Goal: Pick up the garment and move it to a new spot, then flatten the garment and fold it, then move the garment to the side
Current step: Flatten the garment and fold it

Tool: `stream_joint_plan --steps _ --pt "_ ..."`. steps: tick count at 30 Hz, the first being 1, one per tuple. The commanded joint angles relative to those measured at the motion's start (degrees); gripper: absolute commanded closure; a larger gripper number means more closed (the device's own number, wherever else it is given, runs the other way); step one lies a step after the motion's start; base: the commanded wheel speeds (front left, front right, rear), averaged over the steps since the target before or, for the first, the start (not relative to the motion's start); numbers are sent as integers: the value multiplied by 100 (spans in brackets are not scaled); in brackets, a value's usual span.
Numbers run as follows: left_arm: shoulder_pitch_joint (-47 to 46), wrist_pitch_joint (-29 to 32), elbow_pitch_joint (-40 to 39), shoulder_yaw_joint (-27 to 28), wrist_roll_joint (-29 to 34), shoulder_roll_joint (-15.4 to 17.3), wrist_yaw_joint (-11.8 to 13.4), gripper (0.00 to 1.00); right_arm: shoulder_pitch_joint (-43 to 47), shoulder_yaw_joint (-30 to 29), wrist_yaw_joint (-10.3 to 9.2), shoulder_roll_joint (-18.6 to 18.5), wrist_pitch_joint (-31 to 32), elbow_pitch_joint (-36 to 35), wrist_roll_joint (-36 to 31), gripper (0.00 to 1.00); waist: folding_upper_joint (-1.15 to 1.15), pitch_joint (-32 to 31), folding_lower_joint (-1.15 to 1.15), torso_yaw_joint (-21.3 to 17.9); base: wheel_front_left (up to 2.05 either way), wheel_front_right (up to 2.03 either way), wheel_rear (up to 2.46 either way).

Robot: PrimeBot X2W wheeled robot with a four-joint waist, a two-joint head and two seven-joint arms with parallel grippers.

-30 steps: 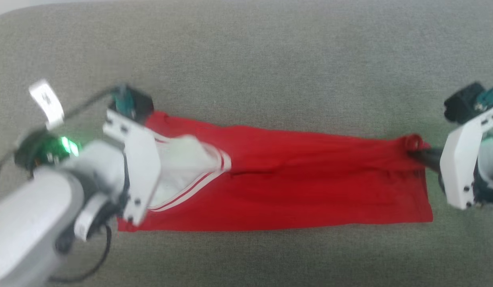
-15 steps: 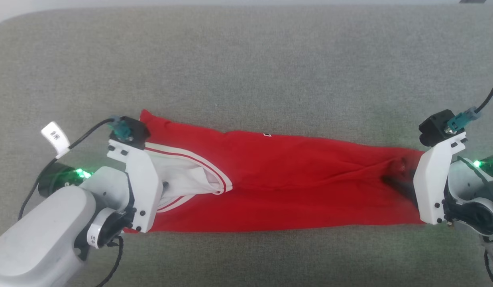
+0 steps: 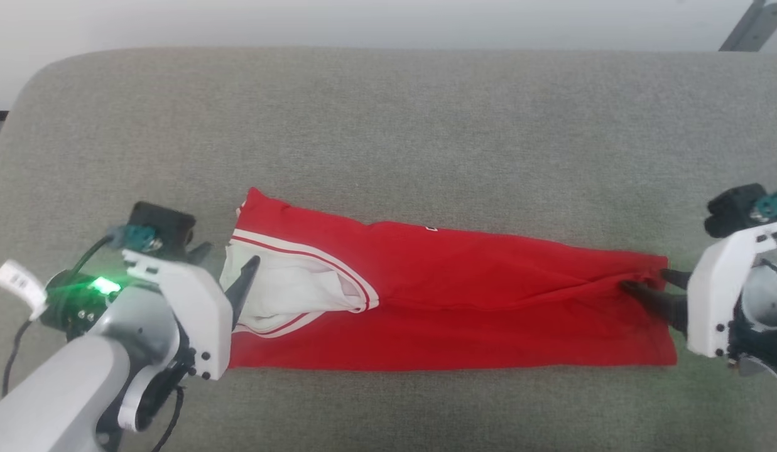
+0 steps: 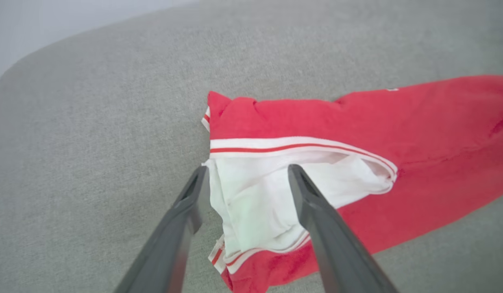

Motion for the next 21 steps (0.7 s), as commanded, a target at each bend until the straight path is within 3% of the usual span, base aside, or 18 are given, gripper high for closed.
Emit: stream_joint_plan --steps 1,13,21 --pt "171 -280 -41 101 67 0 56 0 101 -133 -3 56 30 43 -17 0 0 -44 0 52 0 0 0" --pt "1402 -2589 0 954 39 -98 348 0 352 -864 -3 302 189 697 -73 0 0 -117 0 481 0 0 0" --pt "1945 -3709 460 1238 -57 -339 170 0 269 -666 -3 566 142 1691 -14 0 0 -142 0 793 0 0 0"
